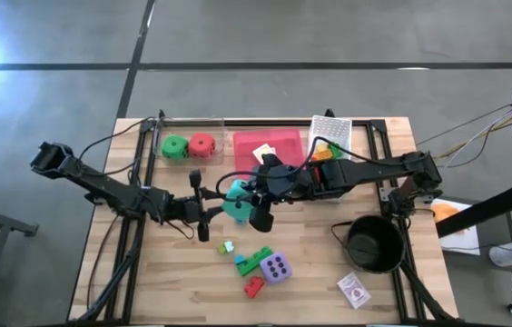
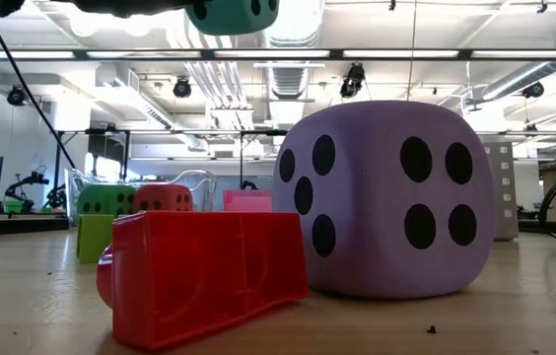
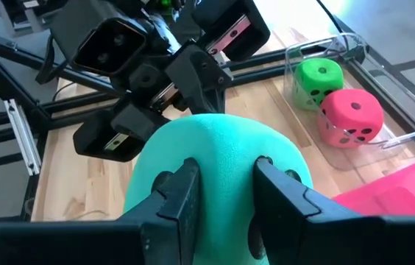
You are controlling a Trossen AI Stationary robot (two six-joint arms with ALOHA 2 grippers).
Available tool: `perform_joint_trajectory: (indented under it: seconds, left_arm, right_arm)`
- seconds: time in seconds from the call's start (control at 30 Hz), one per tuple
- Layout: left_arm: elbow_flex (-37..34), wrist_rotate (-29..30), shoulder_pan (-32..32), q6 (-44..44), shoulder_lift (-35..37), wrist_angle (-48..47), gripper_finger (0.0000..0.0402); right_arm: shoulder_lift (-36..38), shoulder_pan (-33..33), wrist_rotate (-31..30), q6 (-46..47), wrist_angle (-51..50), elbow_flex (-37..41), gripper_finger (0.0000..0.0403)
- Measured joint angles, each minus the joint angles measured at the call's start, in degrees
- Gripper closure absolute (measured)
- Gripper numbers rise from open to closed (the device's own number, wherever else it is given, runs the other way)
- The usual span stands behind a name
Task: Pick & Place Toys
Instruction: Put the blue die into the transparent bin
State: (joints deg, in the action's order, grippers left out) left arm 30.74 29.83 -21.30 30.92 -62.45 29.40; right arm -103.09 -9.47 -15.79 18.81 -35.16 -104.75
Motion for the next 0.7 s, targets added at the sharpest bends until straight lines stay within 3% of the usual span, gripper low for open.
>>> perform_joint_trajectory:
  seconds: [0.17, 0.53, 0.7]
  left_arm:
    - [0.04, 0.03, -0.04, -1.66, 0.05, -0.84, 0.0299]
    - [0.24, -0.63, -0.20, -4.20, 1.23, -3.61, 0.0349]
    - [0.24, 0.08, -0.39, -4.40, 1.58, -3.59, 0.0379]
  right_arm:
    - [-0.04, 0.00, -0.06, 0.68, 0.00, 0.00, 0.0258]
    - [0.27, 0.11, 0.36, -0.93, -0.68, 0.00, 0.0076]
    - [1.44, 0.07, -3.02, 0.42, -1.87, 0.09, 0.0036]
